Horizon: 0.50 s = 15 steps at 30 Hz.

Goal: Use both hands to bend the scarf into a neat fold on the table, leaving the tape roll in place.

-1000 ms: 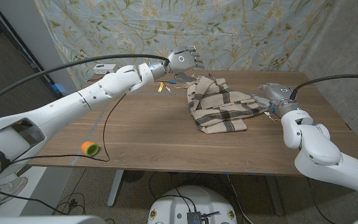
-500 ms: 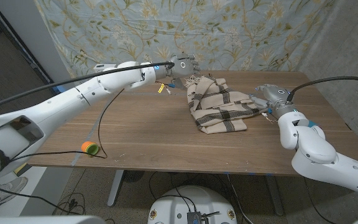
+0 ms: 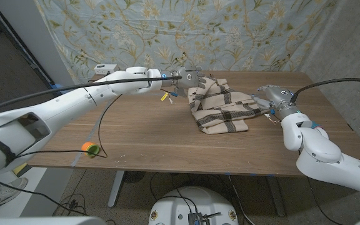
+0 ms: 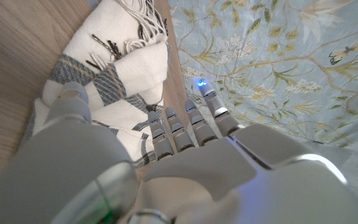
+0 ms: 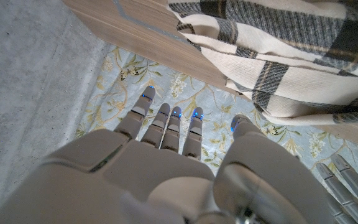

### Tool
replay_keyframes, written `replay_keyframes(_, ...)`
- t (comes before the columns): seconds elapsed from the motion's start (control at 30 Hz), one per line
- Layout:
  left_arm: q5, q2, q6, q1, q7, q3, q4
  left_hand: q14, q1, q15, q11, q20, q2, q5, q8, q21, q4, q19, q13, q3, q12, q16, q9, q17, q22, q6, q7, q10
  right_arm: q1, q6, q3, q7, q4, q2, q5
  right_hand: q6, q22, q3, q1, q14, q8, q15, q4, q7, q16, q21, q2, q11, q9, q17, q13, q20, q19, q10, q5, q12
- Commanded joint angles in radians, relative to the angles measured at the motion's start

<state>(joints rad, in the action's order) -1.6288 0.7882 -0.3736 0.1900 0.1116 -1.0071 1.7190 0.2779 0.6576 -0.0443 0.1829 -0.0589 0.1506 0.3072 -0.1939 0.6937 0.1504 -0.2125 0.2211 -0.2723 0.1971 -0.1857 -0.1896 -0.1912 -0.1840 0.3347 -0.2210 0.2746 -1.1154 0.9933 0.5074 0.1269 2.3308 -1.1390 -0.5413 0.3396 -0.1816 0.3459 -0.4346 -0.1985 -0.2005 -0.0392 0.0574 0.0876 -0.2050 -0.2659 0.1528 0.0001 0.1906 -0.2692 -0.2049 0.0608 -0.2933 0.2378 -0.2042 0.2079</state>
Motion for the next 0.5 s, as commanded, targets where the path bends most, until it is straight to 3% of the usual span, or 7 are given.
replay_keyframes(0.03,-0.093,-0.034,-0.046,-0.047,-0.001,-0.089,-0.055,0.004,0.032,-0.094,0.011,0.010,-0.021,0.016,-0.014,-0.003,-0.005,-0.007,0.001,-0.003,0.009,-0.008,-0.006,-0.003,-0.003,0.032,-0.001,0.003,-0.023,-0.032,-0.033,0.052,-0.017,-0.017,0.066,0.013,0.001,0.007,0.000,-0.010,-0.005,-0.018,-0.002,0.003,-0.010,0.004,0.003,0.001,0.001,0.001,-0.001,0.002,-0.012,0.010,-0.004,0.006)
replay_keyframes(0.33,-0.116,-0.058,-0.041,-0.079,0.015,-0.143,-0.100,0.009,0.072,-0.099,0.008,0.011,-0.038,0.028,-0.023,-0.009,-0.001,-0.010,-0.001,-0.009,0.019,-0.012,-0.007,0.000,-0.003,0.068,-0.001,0.017,-0.024,-0.046,-0.039,0.071,-0.028,-0.029,0.098,0.015,0.001,0.007,0.001,-0.011,-0.004,-0.017,-0.004,0.002,-0.012,0.005,0.004,0.000,0.001,0.001,-0.001,0.001,-0.013,0.011,-0.003,0.005)
replay_keyframes(0.5,-0.112,-0.075,-0.036,-0.095,0.072,-0.172,-0.151,0.022,0.090,-0.110,0.006,0.014,-0.053,0.034,-0.031,-0.011,-0.005,-0.017,-0.002,-0.012,0.028,-0.018,-0.008,0.000,-0.004,0.100,-0.001,0.039,-0.013,-0.057,-0.033,0.071,-0.039,-0.033,0.109,0.016,0.000,0.007,0.001,-0.010,-0.004,-0.017,-0.005,0.002,-0.012,0.006,0.004,0.000,0.001,0.002,-0.001,0.002,-0.013,0.011,-0.003,0.005)
